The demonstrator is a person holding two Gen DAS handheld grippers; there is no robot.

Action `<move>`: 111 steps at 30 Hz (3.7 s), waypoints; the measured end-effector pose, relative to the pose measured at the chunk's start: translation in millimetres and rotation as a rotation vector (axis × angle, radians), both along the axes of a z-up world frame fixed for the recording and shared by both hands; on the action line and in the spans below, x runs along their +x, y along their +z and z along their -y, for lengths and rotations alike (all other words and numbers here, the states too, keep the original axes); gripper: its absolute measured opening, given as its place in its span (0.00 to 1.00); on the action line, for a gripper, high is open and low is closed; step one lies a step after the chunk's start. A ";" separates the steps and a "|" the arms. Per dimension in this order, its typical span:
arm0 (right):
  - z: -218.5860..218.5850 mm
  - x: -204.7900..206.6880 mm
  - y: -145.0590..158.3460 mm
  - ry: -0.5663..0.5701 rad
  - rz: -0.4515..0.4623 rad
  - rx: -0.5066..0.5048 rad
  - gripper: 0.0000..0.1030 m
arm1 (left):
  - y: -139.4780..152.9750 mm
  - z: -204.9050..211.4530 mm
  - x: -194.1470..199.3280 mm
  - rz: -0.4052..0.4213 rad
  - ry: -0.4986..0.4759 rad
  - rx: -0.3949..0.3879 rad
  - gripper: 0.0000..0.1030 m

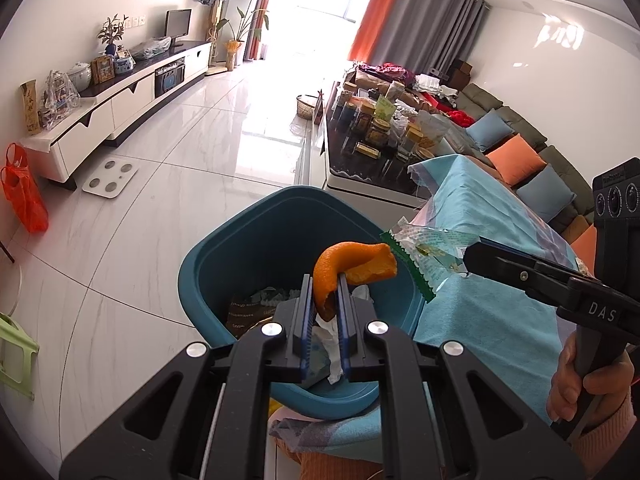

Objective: Collect trash

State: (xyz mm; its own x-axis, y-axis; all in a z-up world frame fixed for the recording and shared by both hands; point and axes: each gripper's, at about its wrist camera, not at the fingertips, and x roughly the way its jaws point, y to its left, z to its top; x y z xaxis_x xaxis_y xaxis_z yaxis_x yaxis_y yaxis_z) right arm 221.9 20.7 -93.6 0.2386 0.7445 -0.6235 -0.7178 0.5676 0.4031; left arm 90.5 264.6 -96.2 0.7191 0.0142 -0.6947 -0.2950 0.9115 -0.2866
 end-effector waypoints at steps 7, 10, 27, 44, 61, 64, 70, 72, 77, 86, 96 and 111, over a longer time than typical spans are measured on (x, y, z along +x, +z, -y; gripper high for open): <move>-6.3 2.7 -3.8 0.003 -0.004 -0.017 0.36 | -5.3 -1.1 4.0 -0.008 0.008 -0.003 0.11; -7.8 2.7 -5.9 0.003 -0.006 -0.023 0.36 | -7.5 -1.5 5.7 -0.014 0.009 -0.008 0.11; -13.6 5.0 -11.6 0.003 -0.012 -0.050 0.36 | -14.6 -2.5 9.7 -0.026 0.011 -0.015 0.11; -27.0 5.3 -15.0 0.010 -0.020 -0.096 0.36 | -30.2 -2.9 20.6 -0.059 0.028 -0.026 0.11; -38.2 5.0 -20.8 0.012 -0.018 -0.143 0.36 | -40.9 -2.2 31.3 -0.083 0.052 -0.023 0.11; -41.6 5.5 -21.4 0.014 -0.017 -0.159 0.36 | -43.5 -2.2 33.7 -0.091 0.055 -0.025 0.11; -47.7 6.6 -23.2 0.016 -0.019 -0.183 0.37 | -47.9 -2.6 38.5 -0.107 0.057 -0.024 0.11; -50.1 7.0 -23.8 0.019 -0.020 -0.190 0.37 | -50.3 -2.3 40.3 -0.112 0.057 -0.025 0.12; -53.5 8.0 -24.2 0.019 -0.023 -0.191 0.38 | -55.5 -0.4 46.2 -0.125 0.060 -0.024 0.16; -38.7 10.6 -24.0 0.007 -0.039 -0.144 0.38 | -56.2 1.4 43.3 -0.112 0.045 -0.018 0.37; 21.5 -11.1 0.3 -0.053 0.034 -0.020 0.56 | -16.3 21.8 4.3 0.057 0.005 0.061 0.81; 149.7 -92.5 15.2 -0.362 0.346 0.011 0.93 | 35.0 136.5 -38.8 0.341 -0.108 0.176 0.95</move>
